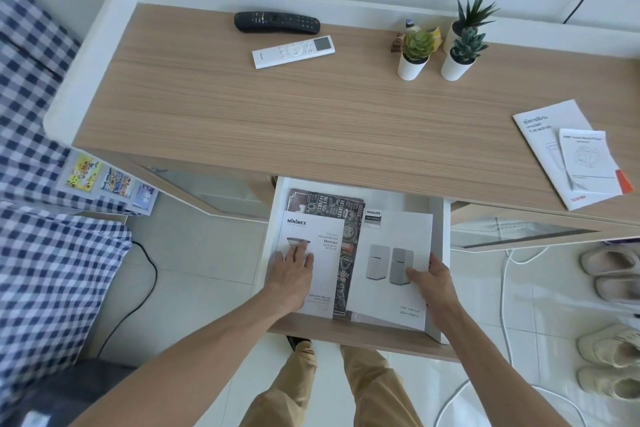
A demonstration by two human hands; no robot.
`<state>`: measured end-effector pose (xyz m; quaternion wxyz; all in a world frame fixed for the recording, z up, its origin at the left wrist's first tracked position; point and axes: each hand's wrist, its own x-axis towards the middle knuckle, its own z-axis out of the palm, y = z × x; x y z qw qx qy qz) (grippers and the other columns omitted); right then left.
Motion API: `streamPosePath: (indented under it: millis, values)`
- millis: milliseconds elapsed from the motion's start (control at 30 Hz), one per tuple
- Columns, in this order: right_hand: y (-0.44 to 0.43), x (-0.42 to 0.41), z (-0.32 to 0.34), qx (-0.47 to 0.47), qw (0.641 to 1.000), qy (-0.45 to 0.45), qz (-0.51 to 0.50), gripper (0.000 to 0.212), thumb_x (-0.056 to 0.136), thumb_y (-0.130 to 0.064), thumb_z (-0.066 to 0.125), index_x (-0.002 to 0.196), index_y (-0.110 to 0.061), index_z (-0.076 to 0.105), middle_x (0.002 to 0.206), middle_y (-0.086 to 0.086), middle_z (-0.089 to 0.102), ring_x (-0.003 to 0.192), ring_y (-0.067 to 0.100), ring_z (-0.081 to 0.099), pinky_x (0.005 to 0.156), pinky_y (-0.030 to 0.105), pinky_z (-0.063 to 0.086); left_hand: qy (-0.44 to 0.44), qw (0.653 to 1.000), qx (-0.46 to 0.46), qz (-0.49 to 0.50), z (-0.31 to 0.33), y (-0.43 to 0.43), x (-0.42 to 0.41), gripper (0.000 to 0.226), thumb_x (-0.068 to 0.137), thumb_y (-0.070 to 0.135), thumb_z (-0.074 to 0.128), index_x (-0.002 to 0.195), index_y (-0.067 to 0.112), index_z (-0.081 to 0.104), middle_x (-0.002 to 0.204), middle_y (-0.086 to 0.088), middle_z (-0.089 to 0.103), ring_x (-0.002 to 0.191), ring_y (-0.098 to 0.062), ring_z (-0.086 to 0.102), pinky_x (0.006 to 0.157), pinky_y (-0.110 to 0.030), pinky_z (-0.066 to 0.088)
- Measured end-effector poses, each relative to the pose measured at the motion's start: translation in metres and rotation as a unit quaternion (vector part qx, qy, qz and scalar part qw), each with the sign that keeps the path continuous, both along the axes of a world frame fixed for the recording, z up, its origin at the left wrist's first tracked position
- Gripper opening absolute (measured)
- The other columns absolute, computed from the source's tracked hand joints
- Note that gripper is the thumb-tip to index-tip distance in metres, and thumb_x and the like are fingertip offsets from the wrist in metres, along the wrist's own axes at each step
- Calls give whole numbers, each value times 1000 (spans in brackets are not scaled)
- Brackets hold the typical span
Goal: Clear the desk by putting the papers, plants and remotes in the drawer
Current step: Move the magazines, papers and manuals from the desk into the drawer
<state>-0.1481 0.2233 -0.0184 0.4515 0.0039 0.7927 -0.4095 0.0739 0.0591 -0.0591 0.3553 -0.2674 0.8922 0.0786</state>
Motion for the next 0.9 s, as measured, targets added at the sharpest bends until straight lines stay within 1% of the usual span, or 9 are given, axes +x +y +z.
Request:
streamPosePath:
  millis: [100, 167, 233, 300, 367, 500, 667, 800, 900]
  values:
    - [-2, 6, 0, 5, 1000, 7, 12, 32, 86, 1, 57, 101, -25, 64, 97, 3, 75, 85, 25, 72, 68, 39, 60, 7, 998, 49, 46, 8, 1, -2, 74, 87, 24, 64, 149, 8, 27, 163, -15, 1, 148, -30, 15, 112, -48, 29]
    - [-6, 13, -2, 11, 1000, 8, 28, 28, 85, -1, 58, 101, -24, 63, 97, 5, 74, 86, 28, 72, 74, 47, 61, 86, 973, 115, 180, 15, -3, -11, 48, 95, 33, 55, 136, 11, 48, 156, -14, 29, 134, -27, 43, 101, -42, 43]
    - [-13, 23, -4, 13, 999, 8, 48, 25, 85, -2, 58, 102, -20, 63, 97, 7, 74, 87, 29, 71, 77, 52, 60, 186, 899, 191, 348, 23, -6, -20, 35, 96, 34, 53, 126, 16, 56, 129, -10, 56, 111, -22, 59, 93, -35, 50]
    - [-22, 35, -7, 6, 998, 7, 60, 24, 84, 3, 58, 101, -14, 61, 98, 13, 72, 90, 33, 70, 79, 54, 59, 222, 805, 267, 482, 27, -7, -25, 52, 93, 34, 61, 140, 17, 48, 126, -4, 61, 112, -19, 60, 94, -31, 48]
    - [-31, 50, -12, 9, 996, 21, 82, 22, 83, 5, 59, 97, -13, 59, 99, 14, 71, 88, 31, 69, 77, 50, 59, 225, 755, 296, 540, 26, -4, -25, 66, 88, 30, 68, 147, 18, 39, 122, -2, 62, 107, -17, 61, 90, -31, 51]
    - [-51, 71, -24, 48, 986, 79, 143, 21, 87, -6, 61, 101, -16, 51, 99, 9, 67, 75, 14, 62, 68, 36, 56, 258, 782, 227, 519, 21, -7, -22, 63, 82, 17, 72, 138, 21, 43, 105, 5, 67, 91, -12, 66, 77, -32, 56]
    - [-60, 83, -32, 132, 954, 133, 236, 29, 88, -12, 59, 113, -7, 46, 106, 11, 60, 93, 33, 61, 75, 40, 54, 252, 849, 164, 435, 20, -8, -15, 84, 89, 19, 64, 156, 25, 14, 149, -5, 42, 135, -26, 40, 103, -37, 41]
    - [-62, 87, -35, 155, 940, 161, 257, 39, 85, -10, 59, 119, -11, 39, 107, 12, 61, 84, 31, 60, 70, 39, 55, 220, 883, 138, 392, 19, -3, -11, 93, 88, 22, 66, 156, 29, 3, 138, -9, 43, 116, -23, 52, 75, -26, 38]
    - [-63, 90, -37, 155, 942, 164, 248, 42, 83, -8, 62, 119, -12, 39, 108, 9, 61, 83, 27, 58, 69, 37, 54, 188, 908, 131, 350, 17, -3, -12, 77, 90, 25, 65, 152, 24, 21, 142, -11, 38, 119, -26, 53, 78, -25, 38]
